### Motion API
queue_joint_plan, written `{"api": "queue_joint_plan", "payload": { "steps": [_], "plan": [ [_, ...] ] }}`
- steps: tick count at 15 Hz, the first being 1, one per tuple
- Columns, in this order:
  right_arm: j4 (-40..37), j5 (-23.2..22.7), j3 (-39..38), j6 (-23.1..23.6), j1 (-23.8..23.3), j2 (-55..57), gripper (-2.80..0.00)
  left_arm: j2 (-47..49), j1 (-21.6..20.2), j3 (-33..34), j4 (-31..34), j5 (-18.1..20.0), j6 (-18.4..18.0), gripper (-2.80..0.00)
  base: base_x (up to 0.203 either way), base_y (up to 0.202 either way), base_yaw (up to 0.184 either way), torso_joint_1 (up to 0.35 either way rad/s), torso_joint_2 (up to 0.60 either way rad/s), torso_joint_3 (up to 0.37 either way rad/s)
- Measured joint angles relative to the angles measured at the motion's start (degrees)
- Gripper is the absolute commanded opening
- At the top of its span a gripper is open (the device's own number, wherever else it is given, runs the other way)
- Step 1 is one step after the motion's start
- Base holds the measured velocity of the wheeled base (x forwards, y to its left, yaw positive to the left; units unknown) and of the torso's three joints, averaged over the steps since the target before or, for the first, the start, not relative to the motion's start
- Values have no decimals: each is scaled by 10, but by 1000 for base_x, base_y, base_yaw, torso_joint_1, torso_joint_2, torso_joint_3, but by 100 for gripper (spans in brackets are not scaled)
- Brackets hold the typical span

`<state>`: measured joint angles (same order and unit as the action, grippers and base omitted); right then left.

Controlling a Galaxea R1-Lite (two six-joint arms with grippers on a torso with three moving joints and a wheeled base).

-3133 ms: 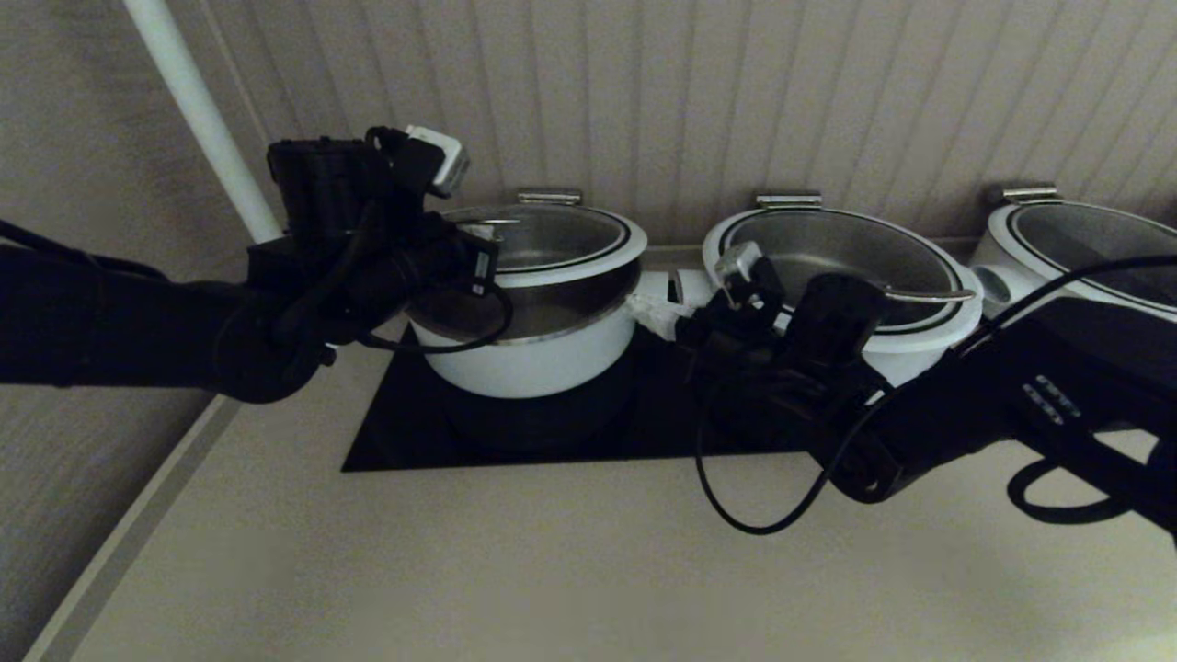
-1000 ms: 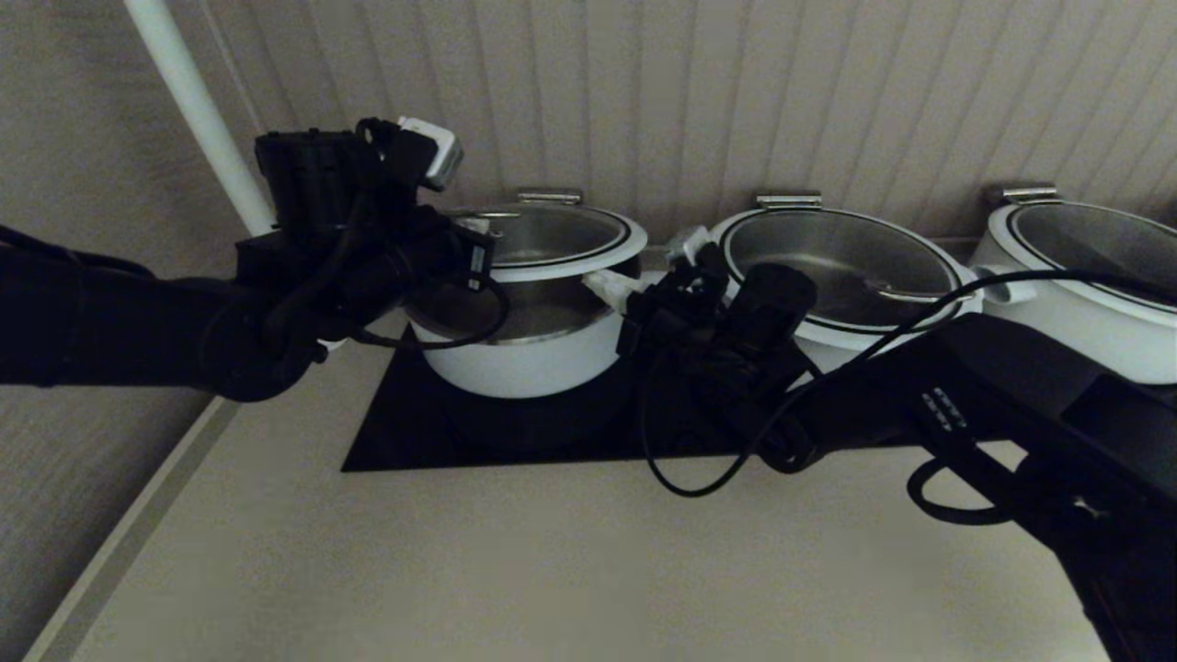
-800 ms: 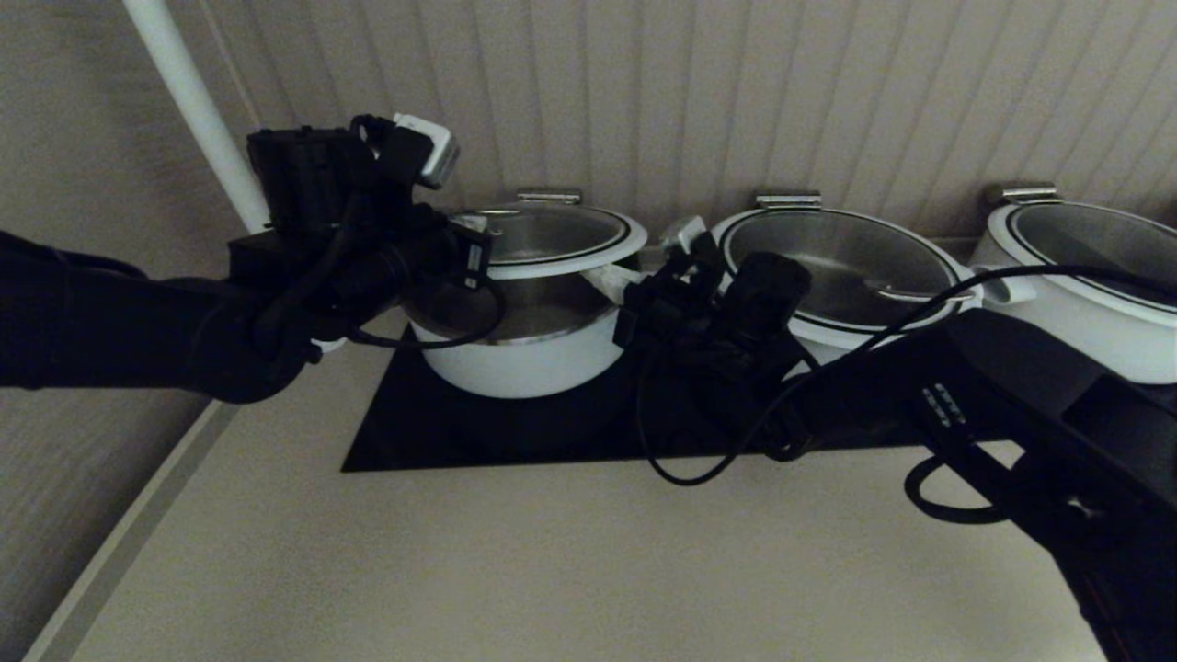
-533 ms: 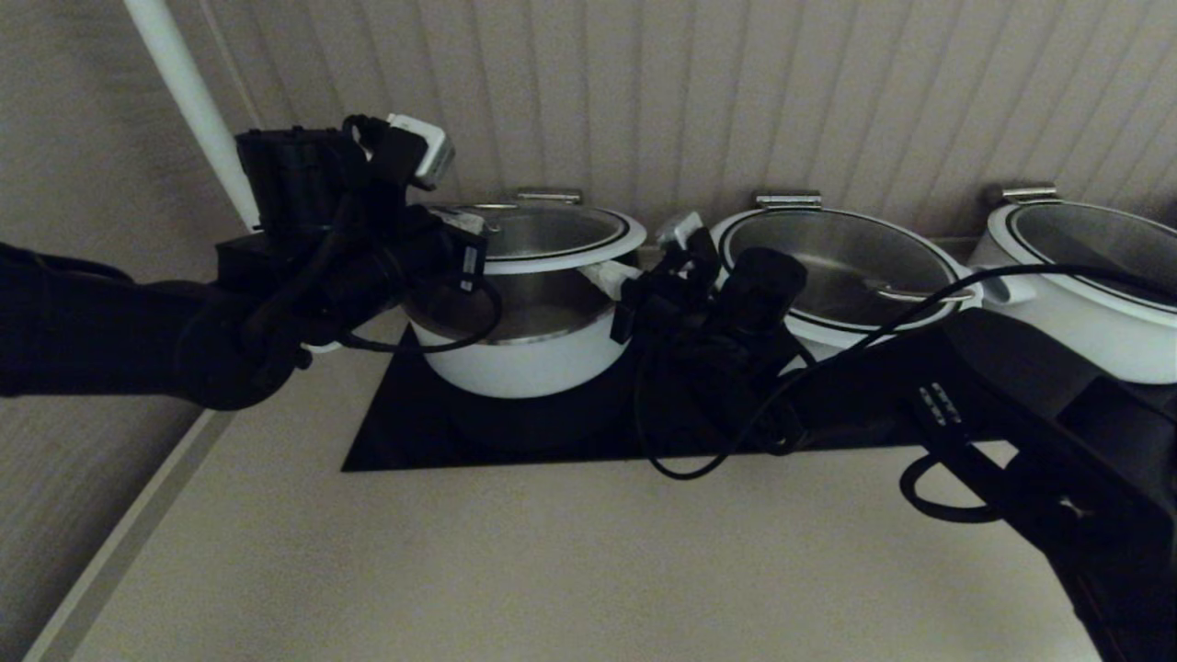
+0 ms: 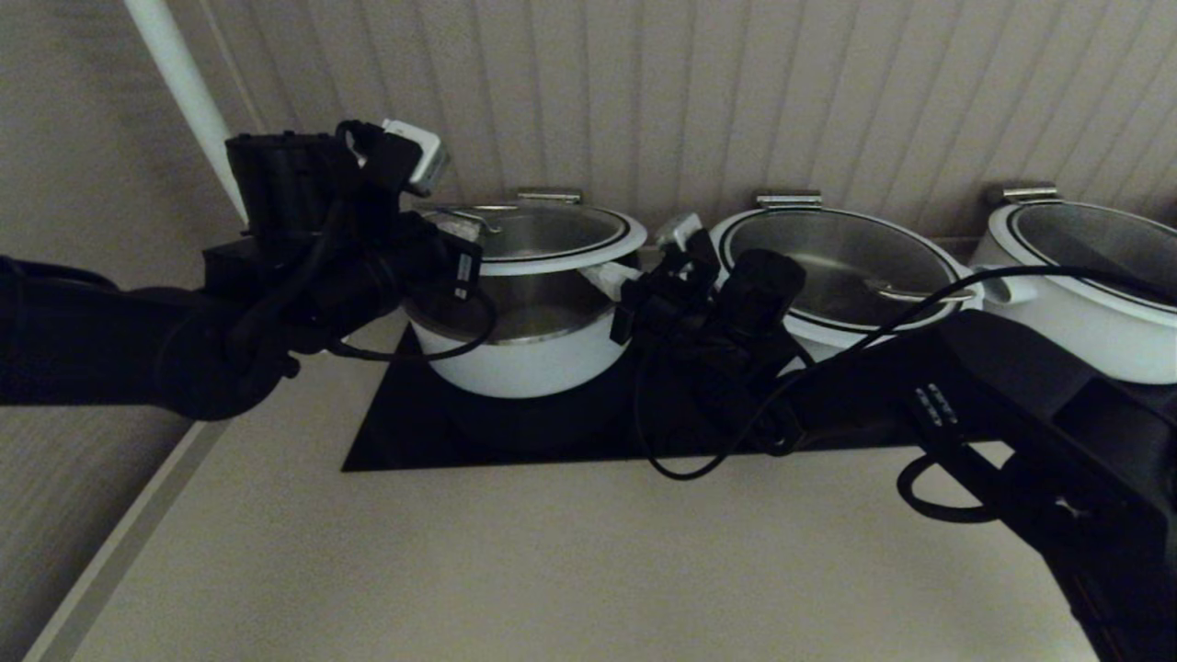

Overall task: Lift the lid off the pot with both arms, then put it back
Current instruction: Hold the pot lid with the right arm

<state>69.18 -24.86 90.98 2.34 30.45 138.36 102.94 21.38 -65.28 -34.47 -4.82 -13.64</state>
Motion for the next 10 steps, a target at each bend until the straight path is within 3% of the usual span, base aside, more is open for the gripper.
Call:
{"api": "queue_joint_plan", "payload": {
  "steps": [10],
  "plan": [
    [2,0,0,1,-1,0,-280,-54,0,7,46,0,-3,-280,0,0,0,0,0,0]
  ]
}}
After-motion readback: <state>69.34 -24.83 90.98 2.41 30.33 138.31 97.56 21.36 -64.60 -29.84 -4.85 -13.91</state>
